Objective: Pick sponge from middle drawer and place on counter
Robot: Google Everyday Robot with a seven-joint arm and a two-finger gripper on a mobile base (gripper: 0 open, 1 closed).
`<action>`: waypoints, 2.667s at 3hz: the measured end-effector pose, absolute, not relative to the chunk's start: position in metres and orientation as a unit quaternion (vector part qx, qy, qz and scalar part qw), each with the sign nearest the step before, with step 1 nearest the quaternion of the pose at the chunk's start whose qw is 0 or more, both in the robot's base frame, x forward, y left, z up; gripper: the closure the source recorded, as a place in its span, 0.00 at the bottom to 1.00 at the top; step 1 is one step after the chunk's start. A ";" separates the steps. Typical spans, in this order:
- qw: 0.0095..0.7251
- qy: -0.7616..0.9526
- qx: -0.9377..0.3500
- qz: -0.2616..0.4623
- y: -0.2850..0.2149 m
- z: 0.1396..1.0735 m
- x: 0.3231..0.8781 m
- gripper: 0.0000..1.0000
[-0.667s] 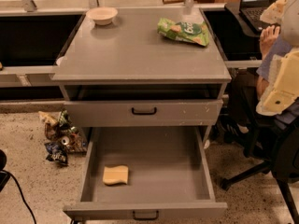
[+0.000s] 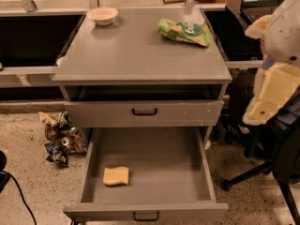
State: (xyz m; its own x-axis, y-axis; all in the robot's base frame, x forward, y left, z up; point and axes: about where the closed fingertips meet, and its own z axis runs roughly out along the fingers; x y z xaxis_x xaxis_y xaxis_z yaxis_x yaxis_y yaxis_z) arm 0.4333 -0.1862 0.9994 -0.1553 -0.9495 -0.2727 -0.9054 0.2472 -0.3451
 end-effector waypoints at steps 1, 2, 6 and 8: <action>0.228 0.747 -0.624 0.006 -0.158 0.946 0.435 0.00; 0.244 0.739 -0.625 0.065 -0.121 0.885 0.433 0.00; 0.274 0.722 -0.620 0.138 -0.055 0.721 0.433 0.00; 0.304 0.702 -0.617 0.185 -0.016 0.606 0.470 0.00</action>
Offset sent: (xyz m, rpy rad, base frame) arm 0.0003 0.1103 -0.1948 0.3365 0.1609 0.1451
